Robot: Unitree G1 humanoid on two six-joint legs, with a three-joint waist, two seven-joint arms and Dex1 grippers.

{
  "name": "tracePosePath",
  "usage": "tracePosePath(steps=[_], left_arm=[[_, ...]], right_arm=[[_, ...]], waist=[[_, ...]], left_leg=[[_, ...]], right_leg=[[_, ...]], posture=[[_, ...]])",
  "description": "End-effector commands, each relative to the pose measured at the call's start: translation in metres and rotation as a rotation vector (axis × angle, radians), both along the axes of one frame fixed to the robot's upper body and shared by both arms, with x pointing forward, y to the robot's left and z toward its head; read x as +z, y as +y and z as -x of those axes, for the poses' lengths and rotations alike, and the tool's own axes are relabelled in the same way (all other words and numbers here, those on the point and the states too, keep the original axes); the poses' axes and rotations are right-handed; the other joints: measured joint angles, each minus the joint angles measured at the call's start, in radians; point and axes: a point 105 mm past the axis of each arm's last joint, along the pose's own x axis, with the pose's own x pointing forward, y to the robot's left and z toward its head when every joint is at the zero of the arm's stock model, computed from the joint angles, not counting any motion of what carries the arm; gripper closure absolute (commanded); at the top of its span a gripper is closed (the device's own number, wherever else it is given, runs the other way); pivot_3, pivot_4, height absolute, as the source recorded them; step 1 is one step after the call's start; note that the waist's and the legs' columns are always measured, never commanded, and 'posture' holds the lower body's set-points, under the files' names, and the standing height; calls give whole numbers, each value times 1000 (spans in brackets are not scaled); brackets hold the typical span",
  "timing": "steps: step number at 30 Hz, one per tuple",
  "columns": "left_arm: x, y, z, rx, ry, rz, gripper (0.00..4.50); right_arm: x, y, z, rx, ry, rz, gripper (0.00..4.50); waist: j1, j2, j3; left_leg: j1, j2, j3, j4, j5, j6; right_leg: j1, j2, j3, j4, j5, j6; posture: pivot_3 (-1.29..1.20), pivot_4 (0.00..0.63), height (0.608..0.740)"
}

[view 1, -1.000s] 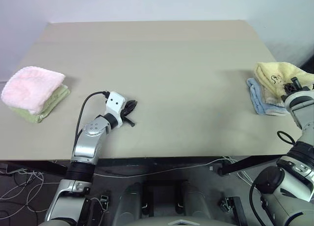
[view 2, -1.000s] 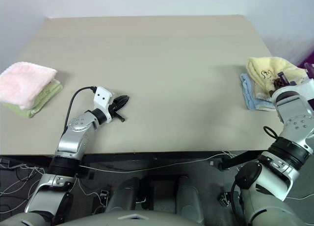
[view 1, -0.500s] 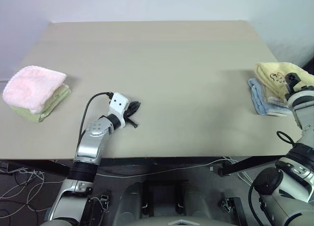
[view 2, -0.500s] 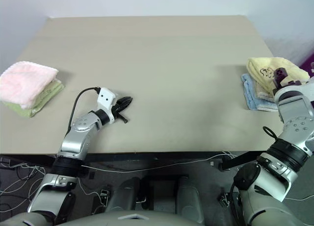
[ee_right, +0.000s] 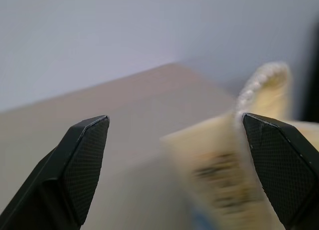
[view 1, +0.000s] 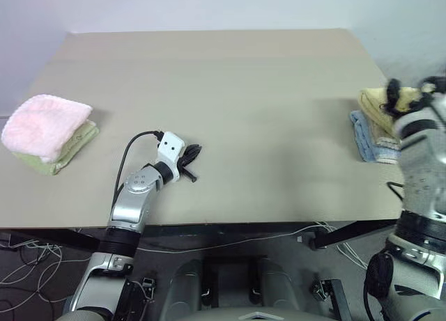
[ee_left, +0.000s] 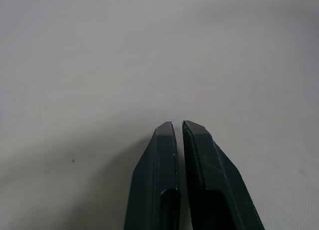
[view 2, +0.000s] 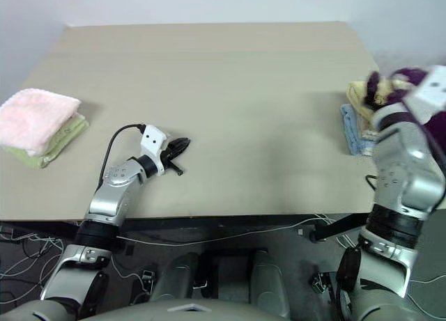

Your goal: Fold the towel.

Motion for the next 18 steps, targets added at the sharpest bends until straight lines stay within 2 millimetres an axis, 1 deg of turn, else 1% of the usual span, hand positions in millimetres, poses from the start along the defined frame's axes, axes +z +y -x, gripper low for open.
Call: tracePosePath(steps=[1, 3, 4, 6, 10, 12, 15, 17, 18], left_arm=[[12, 10, -2, 35, -52, -8, 4206], [13, 15, -1, 51, -57, -10, 4206], [13, 17, 0, 59, -58, -10, 4206], [13, 24, 3, 77, -59, -15, 4206], [13, 29, 9, 105, -59, -18, 4206], [13, 31, 10, 111, -59, -19, 4206], [14, 36, 13, 128, -62, -22, 4206], [15, 39, 14, 139, -62, -25, 4206], [15, 41, 15, 146, -62, -27, 4206]], right_arm=[[-13, 66, -2, 243, 9, 200, 21], [-31, 92, -3, 326, 37, 310, 21], [-36, 100, -3, 356, 42, 327, 21], [-40, 114, -3, 407, 39, 342, 21], [-47, 142, -2, 528, 37, 392, 21], [-49, 151, -2, 564, 38, 400, 21], [-56, 172, -1, 640, 38, 427, 21], [-58, 177, -2, 657, 37, 428, 21], [-62, 178, -3, 664, 44, 427, 21]], waist=[[1, 0, 0], [2, 0, 0], [2, 0, 0], [2, 0, 0], [2, 0, 0], [1, 0, 0], [0, 0, 0], [1, 0, 0], [2, 0, 0]], left_leg=[[0, 0, 0, 0, 0, 0], [0, 0, 0, 1, 0, 0], [0, 0, 0, 1, 0, 0], [0, 0, 0, 1, 0, 0], [0, 0, -1, 1, 0, 0], [0, 0, -1, 1, 0, 0], [0, 0, -1, 1, 0, 0], [0, 0, -1, 1, 0, -1], [0, 0, -1, 1, 3, -5]], right_leg=[[0, 0, 0, 0, 0, 0], [0, 0, 0, 0, 0, 0], [1, 0, 0, 0, 0, 0], [0, 0, 0, 0, 0, 0], [1, 0, -1, 0, 0, 0], [1, 0, -1, 0, 0, 0], [1, 0, -1, 0, 0, 0], [1, 0, -1, 0, 0, 0], [1, 0, -1, 0, 0, 0]], posture=[[0, 150, 740], [0, 150, 740], [0, 150, 740], [0, 150, 740], [0, 150, 740], [0, 150, 740], [0, 150, 740], [0, 150, 740], [0, 150, 740]])
